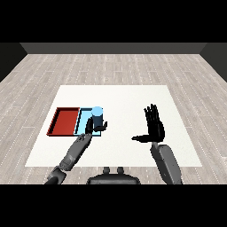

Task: Pick the blue can and put it in the blue box

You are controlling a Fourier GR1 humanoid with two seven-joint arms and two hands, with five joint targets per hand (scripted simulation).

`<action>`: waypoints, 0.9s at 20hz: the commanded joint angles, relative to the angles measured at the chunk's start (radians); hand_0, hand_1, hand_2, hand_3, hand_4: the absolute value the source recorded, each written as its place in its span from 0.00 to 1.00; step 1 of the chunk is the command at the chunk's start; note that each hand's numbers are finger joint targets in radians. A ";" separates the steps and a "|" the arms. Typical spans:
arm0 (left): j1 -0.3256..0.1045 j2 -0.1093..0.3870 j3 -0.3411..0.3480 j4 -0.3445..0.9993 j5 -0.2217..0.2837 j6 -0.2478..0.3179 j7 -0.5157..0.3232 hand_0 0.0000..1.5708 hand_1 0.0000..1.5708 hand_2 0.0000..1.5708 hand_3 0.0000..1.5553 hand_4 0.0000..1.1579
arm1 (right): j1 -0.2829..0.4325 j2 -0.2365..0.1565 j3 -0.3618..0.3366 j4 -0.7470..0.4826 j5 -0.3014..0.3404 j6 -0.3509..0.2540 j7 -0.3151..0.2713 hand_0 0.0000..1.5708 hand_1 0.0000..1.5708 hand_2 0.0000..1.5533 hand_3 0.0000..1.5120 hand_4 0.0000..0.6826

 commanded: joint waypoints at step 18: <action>-0.307 0.155 0.212 0.723 -0.058 -0.040 0.207 1.00 1.00 0.98 0.91 0.83 | 0.030 0.022 -0.108 0.089 0.008 -0.002 -0.010 0.00 0.00 0.00 0.00 0.00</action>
